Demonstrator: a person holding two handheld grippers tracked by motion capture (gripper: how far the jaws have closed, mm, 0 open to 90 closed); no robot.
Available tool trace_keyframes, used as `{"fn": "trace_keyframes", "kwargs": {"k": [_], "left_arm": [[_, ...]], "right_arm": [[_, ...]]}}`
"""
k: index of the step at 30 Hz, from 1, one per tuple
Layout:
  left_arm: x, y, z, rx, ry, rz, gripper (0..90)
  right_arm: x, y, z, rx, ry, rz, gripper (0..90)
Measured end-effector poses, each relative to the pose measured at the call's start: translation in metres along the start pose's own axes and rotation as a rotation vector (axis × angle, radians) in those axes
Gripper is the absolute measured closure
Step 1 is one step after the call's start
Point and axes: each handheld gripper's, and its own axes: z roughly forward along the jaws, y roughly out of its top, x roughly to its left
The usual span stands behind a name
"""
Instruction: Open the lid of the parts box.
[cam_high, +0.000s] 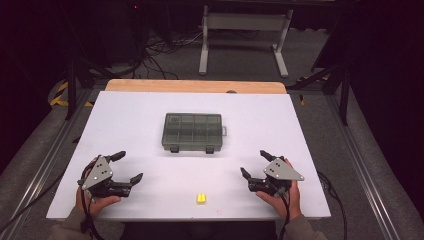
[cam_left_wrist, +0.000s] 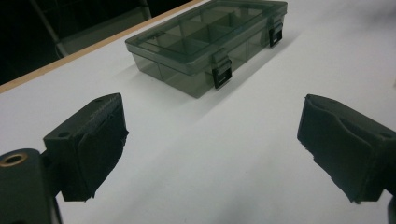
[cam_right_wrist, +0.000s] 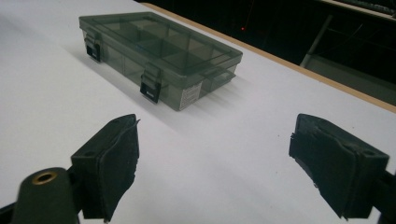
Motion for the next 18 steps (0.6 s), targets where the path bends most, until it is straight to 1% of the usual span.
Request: {"fn": "trace_keyframes", "kwargs": {"k": [2,3,6,7,10,11,13,16,18], "left_arm": [[0.001,0.0,0.002,0.0,-0.005,-0.004,9.1],[0.002,-0.001,0.003,-0.006,-0.006,-0.014,9.5],[0.003,-0.001,0.002,-0.014,-0.009,-0.03,9.8],[0.003,-0.002,0.001,-0.017,-0.009,-0.035,10.4],[0.003,-0.002,0.001,-0.019,-0.011,-0.044,10.3],[0.004,-0.003,0.001,-0.01,-0.008,-0.043,11.8],[0.006,-0.002,0.004,-0.008,-0.012,-0.044,12.6],[0.008,0.002,0.011,-0.004,-0.016,-0.046,13.9],[0.012,0.005,0.019,0.004,-0.012,-0.035,14.7]], "right_arm": [[0.001,-0.002,0.004,0.019,0.01,-0.017,16.0],[0.002,-0.003,0.006,0.029,0.01,-0.032,16.0],[0.003,-0.003,0.007,0.029,0.006,-0.029,16.3],[0.003,-0.003,0.007,0.028,0.005,-0.028,17.7],[0.004,-0.003,0.008,0.022,0.003,-0.033,18.7],[0.005,-0.001,0.009,0.029,0.008,-0.033,18.8],[0.005,0.0,0.011,0.022,0.006,-0.029,18.8],[0.004,0.002,0.018,0.024,0.0,-0.025,18.6],[0.003,0.005,0.023,0.027,-0.005,-0.028,18.5]]}}
